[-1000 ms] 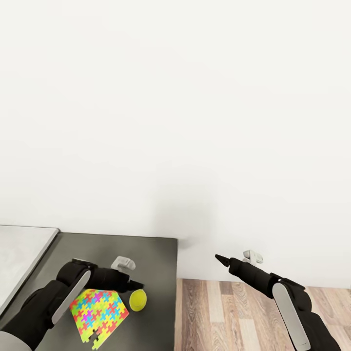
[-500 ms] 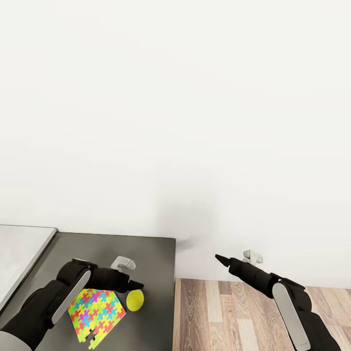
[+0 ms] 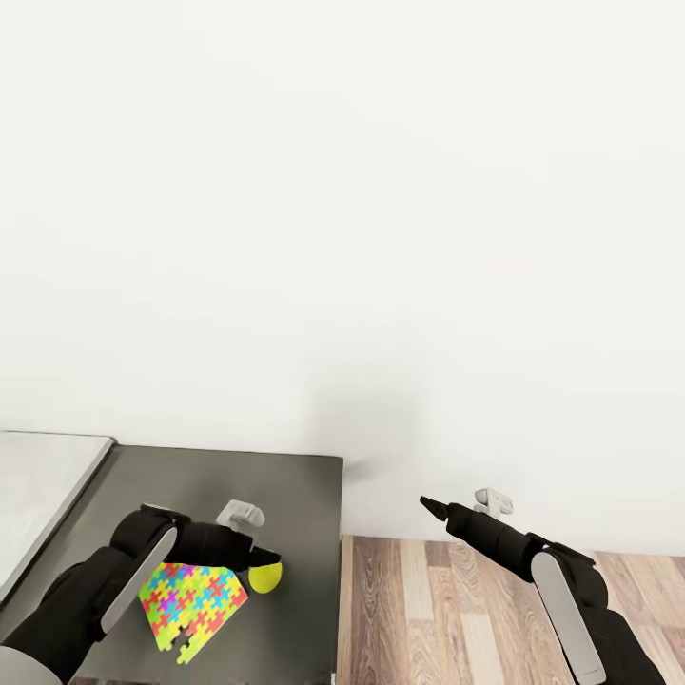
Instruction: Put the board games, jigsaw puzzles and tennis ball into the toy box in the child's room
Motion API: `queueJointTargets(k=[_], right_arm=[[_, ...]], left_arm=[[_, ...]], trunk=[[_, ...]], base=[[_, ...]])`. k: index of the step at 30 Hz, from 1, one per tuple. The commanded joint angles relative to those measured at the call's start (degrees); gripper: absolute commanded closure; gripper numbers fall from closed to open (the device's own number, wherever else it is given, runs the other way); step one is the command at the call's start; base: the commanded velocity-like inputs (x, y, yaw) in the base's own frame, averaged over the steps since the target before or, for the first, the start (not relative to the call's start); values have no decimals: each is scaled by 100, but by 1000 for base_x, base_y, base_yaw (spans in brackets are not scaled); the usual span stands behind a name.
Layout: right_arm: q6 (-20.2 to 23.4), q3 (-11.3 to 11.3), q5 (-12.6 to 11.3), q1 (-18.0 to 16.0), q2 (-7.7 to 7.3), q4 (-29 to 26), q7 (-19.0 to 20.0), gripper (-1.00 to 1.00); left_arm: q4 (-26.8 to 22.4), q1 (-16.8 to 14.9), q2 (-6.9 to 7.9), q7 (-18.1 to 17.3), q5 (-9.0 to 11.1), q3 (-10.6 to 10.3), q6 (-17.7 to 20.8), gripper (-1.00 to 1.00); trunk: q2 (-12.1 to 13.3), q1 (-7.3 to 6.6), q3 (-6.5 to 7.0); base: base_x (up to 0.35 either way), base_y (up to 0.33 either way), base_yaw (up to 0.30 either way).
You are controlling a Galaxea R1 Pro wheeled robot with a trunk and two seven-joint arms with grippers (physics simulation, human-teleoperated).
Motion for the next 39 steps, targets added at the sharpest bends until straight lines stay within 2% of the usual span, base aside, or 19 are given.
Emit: queueJointTargets(k=[1, 22, 39], right_arm=[[31, -10, 18, -3, 1, -3, 33, -100], [29, -5, 18, -6, 2, -4, 33, -100], [31, -5, 18, -3, 4, -3, 33, -100]], left_arm=[[-4, -6, 4, -8, 4, -6, 26, -100], [-4, -4, 4, -8, -3, -3, 18, -100], [-4, -6, 4, -8, -5, -3, 18, -100]], trunk=[[-11, 2, -16], [-11, 2, -76], [-11, 2, -217]], base=[[-78, 0, 0], [-14, 0, 0], [0, 0, 0]])
